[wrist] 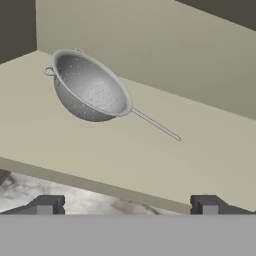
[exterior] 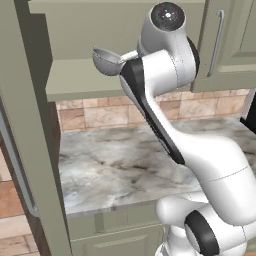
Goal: Open the cabinet and setup a tea strainer by placing it in the bowl upright.
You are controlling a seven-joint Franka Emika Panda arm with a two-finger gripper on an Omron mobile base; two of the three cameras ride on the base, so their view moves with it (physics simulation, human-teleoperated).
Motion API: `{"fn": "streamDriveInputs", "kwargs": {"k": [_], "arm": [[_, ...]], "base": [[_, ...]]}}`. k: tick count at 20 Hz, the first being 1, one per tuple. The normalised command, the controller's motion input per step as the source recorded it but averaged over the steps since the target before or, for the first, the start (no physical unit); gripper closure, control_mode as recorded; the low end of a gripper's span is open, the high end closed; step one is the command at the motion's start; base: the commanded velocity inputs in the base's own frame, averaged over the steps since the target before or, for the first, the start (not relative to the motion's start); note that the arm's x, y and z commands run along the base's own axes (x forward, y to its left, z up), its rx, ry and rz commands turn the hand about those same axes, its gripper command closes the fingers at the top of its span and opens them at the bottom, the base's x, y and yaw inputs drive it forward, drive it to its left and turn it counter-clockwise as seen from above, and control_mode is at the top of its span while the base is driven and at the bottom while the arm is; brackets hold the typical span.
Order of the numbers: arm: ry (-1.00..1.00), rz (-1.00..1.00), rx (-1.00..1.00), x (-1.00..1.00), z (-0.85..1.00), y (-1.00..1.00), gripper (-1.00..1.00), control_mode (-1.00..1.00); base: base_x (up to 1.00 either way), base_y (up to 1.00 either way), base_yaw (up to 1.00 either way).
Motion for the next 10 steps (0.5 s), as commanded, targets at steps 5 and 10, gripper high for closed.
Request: {"fn": "streamDriveInputs", "kwargs": {"k": [5,10], "arm": [[-0.08,0.0,0.0,0.16,-0.37,0.01,-1.0,-1.0],[-0.01,0.03,0.0,0.14,-0.23,0.02,-1.0,-1.0]], "base": [[0.0,0.0,0.0],[0.0,0.0,0.0]]}}
